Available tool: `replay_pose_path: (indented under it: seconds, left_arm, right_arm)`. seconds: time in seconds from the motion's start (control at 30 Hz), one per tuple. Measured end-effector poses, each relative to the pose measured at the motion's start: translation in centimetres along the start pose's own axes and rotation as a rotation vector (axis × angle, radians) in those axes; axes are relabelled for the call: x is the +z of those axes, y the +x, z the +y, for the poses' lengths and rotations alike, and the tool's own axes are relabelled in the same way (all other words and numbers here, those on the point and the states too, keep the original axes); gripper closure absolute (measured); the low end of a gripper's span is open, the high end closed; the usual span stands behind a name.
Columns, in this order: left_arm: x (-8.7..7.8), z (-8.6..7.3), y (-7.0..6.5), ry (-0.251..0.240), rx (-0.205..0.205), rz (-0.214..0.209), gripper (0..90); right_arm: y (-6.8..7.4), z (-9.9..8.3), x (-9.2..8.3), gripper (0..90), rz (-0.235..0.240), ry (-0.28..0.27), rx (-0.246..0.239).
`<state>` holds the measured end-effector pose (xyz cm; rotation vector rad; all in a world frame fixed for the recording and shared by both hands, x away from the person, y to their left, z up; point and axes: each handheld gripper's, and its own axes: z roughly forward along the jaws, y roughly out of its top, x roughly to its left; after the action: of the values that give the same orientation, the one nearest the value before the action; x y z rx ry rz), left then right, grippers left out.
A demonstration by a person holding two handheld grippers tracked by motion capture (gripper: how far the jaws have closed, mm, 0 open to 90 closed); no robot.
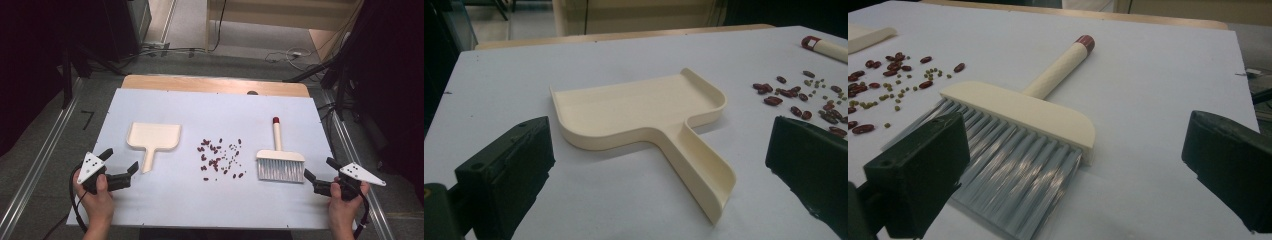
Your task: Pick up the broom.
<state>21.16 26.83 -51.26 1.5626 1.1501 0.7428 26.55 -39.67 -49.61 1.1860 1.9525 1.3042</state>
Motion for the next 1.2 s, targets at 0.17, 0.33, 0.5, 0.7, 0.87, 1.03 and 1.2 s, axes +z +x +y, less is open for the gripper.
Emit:
replay_pose_path:
  seconds: [0.17,0.33,0.5,0.7,0.87,1.03,1.2]
  left_arm:
    - [0.2,0.0,-0.2,0.014,0.015,0.004,0.0]
    - [0.4,-0.1,-0.4,0.022,0.027,0.001,0.0]
    - [0.3,-0.1,-0.4,0.022,0.028,0.001,0.0]
    - [0.3,-0.1,-0.5,0.024,0.03,-0.001,0.0]
    - [0.4,-0.1,-0.5,0.03,0.038,-0.005,0.0]
    - [0.4,-0.1,-0.6,0.028,0.039,-0.01,0.0]
    - [0.5,-0.1,-0.6,0.031,0.039,-0.012,0.0]
  right_arm:
    - [0.3,0.9,-0.3,0.0,-0.007,0.022,0.001]
    - [0.5,2.4,-0.5,0.0,-0.006,0.039,0.011]
    - [1.0,4.2,-0.2,0.0,0.027,0.064,0.016]
    - [1.2,6.0,1.1,0.0,0.05,0.108,0.006]
    - [1.3,8.0,2.2,0.0,0.051,0.132,-0.006]
    - [1.4,9.1,3.3,0.0,0.048,0.162,-0.024]
    - [1.6,10.0,4.9,0.0,0.057,0.192,-0.029]
